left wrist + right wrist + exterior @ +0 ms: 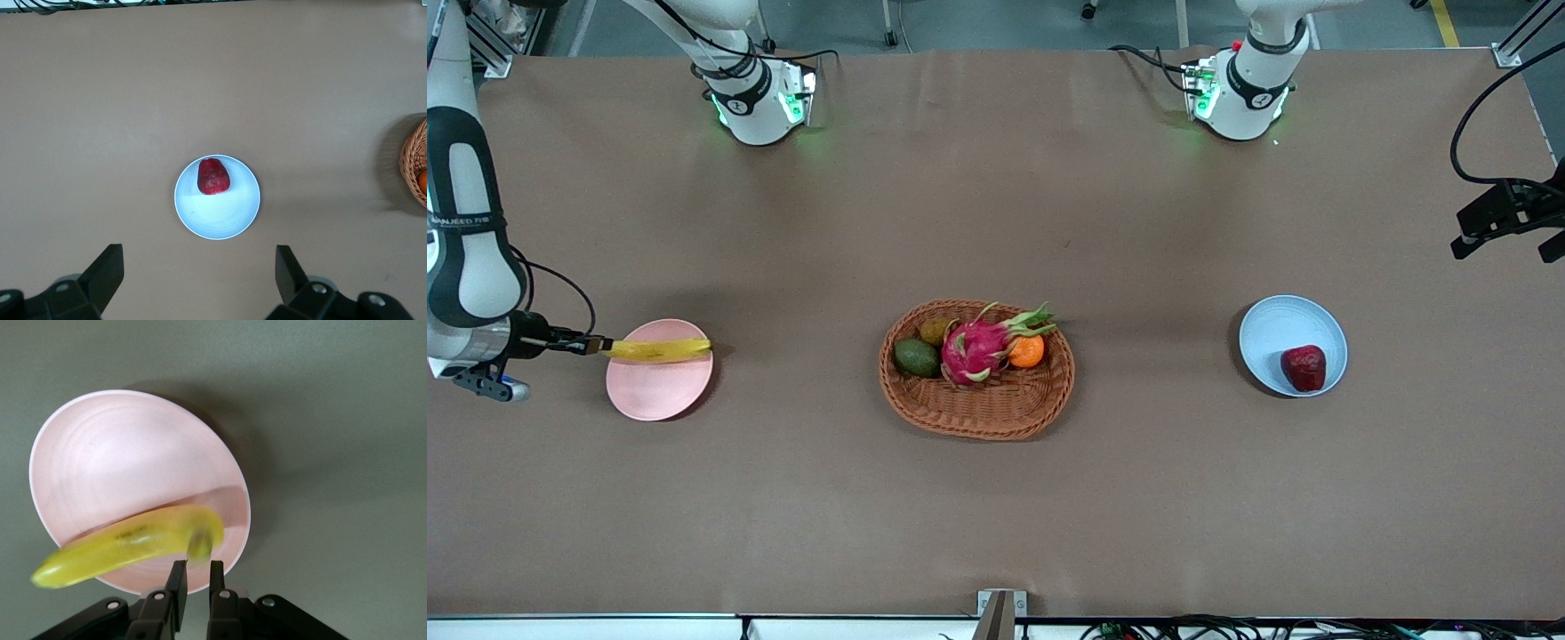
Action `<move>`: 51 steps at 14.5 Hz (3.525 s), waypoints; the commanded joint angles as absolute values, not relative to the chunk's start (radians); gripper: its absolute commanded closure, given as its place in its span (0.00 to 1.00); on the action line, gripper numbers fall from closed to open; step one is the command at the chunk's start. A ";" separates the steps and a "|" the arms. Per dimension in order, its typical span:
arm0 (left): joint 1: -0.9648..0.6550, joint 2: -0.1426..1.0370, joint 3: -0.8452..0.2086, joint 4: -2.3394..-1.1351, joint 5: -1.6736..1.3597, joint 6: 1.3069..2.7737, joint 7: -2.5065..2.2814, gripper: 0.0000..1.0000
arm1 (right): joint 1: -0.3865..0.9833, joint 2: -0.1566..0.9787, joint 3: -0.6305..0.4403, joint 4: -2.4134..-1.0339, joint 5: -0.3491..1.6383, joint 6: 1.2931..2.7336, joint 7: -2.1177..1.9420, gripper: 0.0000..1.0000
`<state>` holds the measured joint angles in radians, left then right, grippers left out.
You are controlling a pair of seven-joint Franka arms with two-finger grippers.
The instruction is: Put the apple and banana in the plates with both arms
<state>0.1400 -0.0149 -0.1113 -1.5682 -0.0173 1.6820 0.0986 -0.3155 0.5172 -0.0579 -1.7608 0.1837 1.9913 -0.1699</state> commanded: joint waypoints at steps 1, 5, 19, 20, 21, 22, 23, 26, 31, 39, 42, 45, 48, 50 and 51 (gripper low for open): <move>0.100 -0.012 -0.088 -1.554 -0.003 1.661 0.107 0.00 | -0.322 0.508 -0.049 -1.769 0.215 2.003 -0.179 0.03; 0.008 -0.012 0.004 -1.554 -0.003 1.660 0.106 0.00 | -0.315 0.506 -0.049 -1.724 0.218 1.991 -0.183 0.00; 0.012 -0.012 0.011 -1.554 -0.009 1.652 0.104 0.00 | -0.108 0.288 -0.045 -1.421 0.051 1.516 0.026 0.00; 0.012 -0.012 0.011 -1.554 -0.011 1.652 0.104 0.00 | -0.086 0.290 -0.046 -1.386 0.048 1.484 0.029 0.00; 0.012 -0.012 0.011 -1.554 -0.011 1.651 0.104 0.00 | -0.081 0.291 -0.046 -1.356 0.048 1.470 0.023 0.00; 0.012 -0.014 0.011 -1.554 -0.011 1.643 0.106 0.00 | -0.081 0.293 -0.046 -1.335 0.049 1.451 0.020 0.00; 0.012 -0.014 0.011 -1.554 -0.014 1.641 0.104 0.00 | -0.081 0.295 -0.046 -1.310 0.052 1.436 0.018 0.00; 0.011 -0.014 0.006 -1.548 -0.014 1.638 0.103 0.00 | -0.078 0.296 -0.046 -1.270 0.054 1.437 0.026 0.00; 0.008 -0.014 0.000 -1.548 -0.014 1.624 0.044 0.00 | -0.045 0.299 -0.046 -1.276 0.045 1.424 0.018 0.00; 0.009 -0.015 0.002 -1.548 -0.014 1.624 0.044 0.00 | -0.029 0.194 -0.048 -1.371 0.006 1.387 0.028 0.00; 0.011 -0.015 0.002 -1.548 -0.014 1.624 0.043 0.00 | -0.028 0.123 -0.051 -1.436 -0.011 1.391 0.028 0.00; 0.011 -0.015 0.002 -1.548 -0.014 1.624 0.043 0.00 | -0.028 0.046 -0.051 -1.509 -0.012 1.404 0.028 0.00; 0.011 -0.015 0.002 -1.548 -0.014 1.624 0.043 0.00 | -0.026 -0.001 -0.051 -1.535 -0.011 1.398 0.028 0.00; 0.011 -0.015 0.002 -1.548 -0.014 1.624 0.044 0.00 | -0.025 -0.017 -0.051 -1.537 -0.012 1.390 0.028 0.00; 0.011 -0.015 0.002 -1.548 -0.014 1.624 0.043 0.00 | -0.022 -0.024 -0.051 -1.536 -0.012 1.387 0.028 0.00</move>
<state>0.0116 -0.0138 0.0020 -1.5643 -0.0173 1.6459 0.0548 -0.0315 0.0221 -0.0512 -1.4901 0.0061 1.3784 0.0132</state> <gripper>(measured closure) 0.000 0.000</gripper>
